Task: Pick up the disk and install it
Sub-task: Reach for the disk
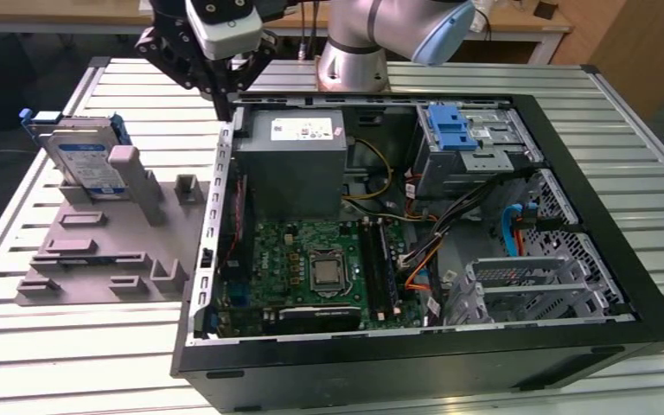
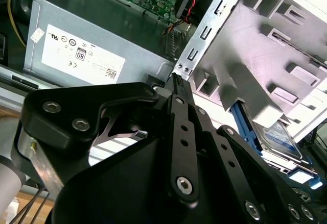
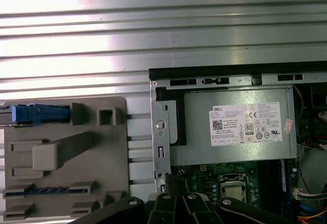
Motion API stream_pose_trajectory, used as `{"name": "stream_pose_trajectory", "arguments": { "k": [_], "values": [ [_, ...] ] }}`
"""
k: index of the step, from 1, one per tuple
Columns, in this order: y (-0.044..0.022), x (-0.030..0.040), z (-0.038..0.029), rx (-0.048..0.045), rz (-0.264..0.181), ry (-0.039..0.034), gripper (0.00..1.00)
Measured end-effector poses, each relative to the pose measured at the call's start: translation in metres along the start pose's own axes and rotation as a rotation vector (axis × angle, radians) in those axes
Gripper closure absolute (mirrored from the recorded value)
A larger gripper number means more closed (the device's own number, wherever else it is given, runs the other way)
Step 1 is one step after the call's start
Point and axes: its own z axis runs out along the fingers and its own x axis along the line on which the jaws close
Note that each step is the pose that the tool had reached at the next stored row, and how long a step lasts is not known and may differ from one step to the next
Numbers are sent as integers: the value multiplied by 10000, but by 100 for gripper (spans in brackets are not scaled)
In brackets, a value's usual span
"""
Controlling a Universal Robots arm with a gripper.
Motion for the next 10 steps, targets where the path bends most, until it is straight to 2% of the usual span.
{"name": "stream_pose_trajectory", "arguments": {
  "k": [10],
  "values": [
    [-2,26,4,-1,1,0,89]
  ]
}}
